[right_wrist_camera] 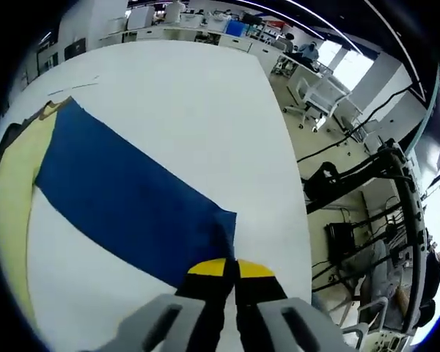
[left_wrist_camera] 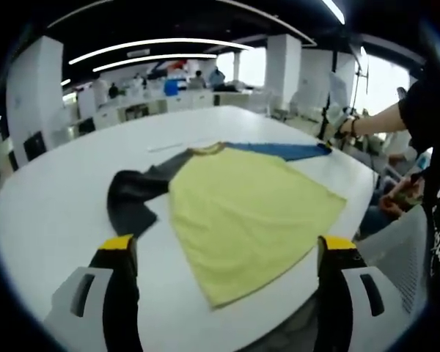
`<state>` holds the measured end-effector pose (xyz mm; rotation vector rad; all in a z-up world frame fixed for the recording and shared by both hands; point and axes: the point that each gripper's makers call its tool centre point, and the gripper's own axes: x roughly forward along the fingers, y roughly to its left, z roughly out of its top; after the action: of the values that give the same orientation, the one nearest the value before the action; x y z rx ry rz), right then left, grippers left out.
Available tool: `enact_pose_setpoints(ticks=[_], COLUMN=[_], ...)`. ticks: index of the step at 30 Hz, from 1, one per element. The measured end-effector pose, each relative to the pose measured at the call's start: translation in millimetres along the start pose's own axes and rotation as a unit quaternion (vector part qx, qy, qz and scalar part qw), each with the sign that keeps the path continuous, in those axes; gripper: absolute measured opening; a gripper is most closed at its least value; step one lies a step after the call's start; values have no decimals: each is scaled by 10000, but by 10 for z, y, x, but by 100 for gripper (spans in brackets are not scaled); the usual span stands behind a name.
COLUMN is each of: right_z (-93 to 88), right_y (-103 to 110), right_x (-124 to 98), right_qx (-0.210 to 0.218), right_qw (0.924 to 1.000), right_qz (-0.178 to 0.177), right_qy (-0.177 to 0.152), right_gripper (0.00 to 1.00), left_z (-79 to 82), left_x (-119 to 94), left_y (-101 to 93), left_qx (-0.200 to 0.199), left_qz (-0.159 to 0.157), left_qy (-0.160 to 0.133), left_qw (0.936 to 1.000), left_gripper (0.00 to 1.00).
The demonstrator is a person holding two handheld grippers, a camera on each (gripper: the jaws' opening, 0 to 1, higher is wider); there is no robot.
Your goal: Fold the garment on the visible template until the final outline fits inside the template.
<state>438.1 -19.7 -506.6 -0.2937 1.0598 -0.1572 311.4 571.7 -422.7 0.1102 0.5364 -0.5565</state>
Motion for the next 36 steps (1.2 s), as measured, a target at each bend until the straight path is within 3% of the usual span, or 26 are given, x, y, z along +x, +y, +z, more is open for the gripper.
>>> enact_pose_setpoints(ticks=[3,5,8,10,13,16,18,23,28,36], right_z=[17,9,-67,-119,-124,-131,-119,-117,-63,-67], right_y=[-23,19,-1,56,111,139,207,61,-132,-163], right_x=[-11,3,18,28,38,19,26,173,447,509], right_qx=[70,341,559,959,1234,1144,1368,2106,1928,1948], right_qw=[10000,9992,9983,9950,9915,9925,9884,9753,9789,9782], right_qz=[31,200,162,272,378,426,643,657,673,705], right_qy=[-57,-92,-41,-40,-151,-109,-135,-125,-88,-108], right_gripper=[4,8,16,19,16,14,9,11,10,10], left_z=[8,14,3,6,5,8,10,25,51,67], left_x=[2,4,12,14,14,15,20,21,15,8], left_y=[-3,-7,-11,-15,-12,-6,-10,-38,-33,-32], left_qx=[-18,-28,-9,-9,-16,-7,-10,70,41,-43], left_qz=[-9,-13,-15,-20,-14,-9,-25,-50,-52,-82], left_qy=[-31,-44,-9,-20,-11,-6,0,33,-38,-128], left_qw=[10000,10000,10000,10000,10000,10000,10000,10000,10000,9999], left_gripper=[98,98,98,98,98,97,97,97,96,96])
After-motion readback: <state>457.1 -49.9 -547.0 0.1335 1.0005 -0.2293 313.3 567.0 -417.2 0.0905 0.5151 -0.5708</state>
